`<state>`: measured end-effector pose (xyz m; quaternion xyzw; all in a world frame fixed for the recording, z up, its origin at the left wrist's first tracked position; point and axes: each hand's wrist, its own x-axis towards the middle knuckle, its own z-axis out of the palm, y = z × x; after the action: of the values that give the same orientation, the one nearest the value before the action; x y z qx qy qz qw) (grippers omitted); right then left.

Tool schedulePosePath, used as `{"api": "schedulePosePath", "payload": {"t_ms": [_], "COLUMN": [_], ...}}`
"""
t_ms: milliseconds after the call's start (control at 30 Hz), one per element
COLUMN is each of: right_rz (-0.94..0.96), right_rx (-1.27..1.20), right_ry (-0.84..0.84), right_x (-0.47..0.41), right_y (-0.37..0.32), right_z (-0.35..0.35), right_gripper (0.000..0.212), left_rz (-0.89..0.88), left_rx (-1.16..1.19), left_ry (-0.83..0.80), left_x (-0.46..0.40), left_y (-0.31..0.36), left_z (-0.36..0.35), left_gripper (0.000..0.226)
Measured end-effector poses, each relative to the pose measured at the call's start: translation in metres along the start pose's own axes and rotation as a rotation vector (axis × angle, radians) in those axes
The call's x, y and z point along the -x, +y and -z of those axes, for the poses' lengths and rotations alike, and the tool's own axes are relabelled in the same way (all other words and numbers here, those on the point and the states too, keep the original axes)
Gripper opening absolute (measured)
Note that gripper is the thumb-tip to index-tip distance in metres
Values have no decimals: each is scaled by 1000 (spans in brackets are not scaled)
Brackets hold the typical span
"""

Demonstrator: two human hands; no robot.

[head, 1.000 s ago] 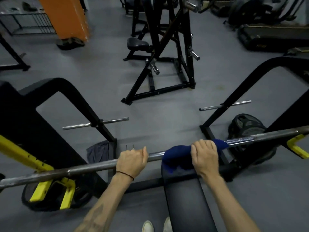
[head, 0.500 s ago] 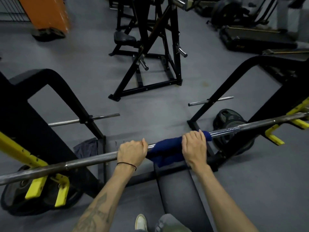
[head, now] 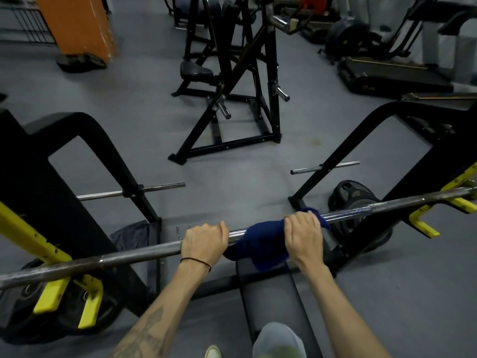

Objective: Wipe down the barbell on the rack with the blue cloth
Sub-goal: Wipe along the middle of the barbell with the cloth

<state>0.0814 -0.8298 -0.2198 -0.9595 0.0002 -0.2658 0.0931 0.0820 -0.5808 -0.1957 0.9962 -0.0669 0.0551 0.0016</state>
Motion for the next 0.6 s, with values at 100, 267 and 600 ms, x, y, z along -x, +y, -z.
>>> {"api": "schedulePosePath", "payload": {"t_ms": [100,267,600], "right_rz": [-185,87,240], "right_rx": [-11,-231,-69], "right_ry": [28,-54,57], "right_x": [7,33,-14], "right_y": [-35,-112,3], "right_z": [-14,-28,-17], "right_gripper": [32,32,32], "left_rz": [64,-28,127], "left_rx": [43,55,95], "left_ry": [-7,97,179], "left_x": [-1,-9,-13], "left_y": [3,-1,9], "left_z": [3,-20,-17], "left_gripper": [52,57,59]}}
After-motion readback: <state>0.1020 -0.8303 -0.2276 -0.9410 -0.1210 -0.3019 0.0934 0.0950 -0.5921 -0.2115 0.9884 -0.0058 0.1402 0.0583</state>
